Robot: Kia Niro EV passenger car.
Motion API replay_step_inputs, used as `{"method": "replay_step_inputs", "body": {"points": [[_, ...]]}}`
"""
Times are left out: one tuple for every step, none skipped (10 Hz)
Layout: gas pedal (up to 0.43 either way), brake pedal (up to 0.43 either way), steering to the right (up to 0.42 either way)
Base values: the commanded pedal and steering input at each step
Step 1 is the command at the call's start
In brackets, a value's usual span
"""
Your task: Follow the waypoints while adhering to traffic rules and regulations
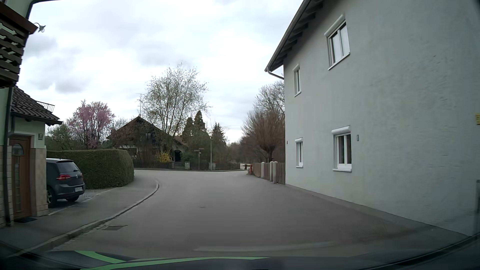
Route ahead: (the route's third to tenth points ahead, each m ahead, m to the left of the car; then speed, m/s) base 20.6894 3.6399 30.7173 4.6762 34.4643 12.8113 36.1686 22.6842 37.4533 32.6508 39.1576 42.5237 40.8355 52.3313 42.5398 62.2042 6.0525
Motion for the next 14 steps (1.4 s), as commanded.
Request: {"method": "replay_step_inputs", "body": {"points": [[0.02, 0.0, 0.005], [0.02, 0.0, 0.005], [0.02, 0.0, 0.0], [0.02, 0.0, -0.005], [0.02, 0.0, -0.009], [0.02, 0.0, -0.011], [0.02, 0.0, -0.015], [0.02, 0.0, -0.02], [0.02, 0.0, -0.022], [0.02, 0.0, -0.025], [0.028, 0.0, -0.029], [0.028, 0.0, -0.033], [0.028, 0.0, -0.034], [0.039, 0.0, -0.034]]}}
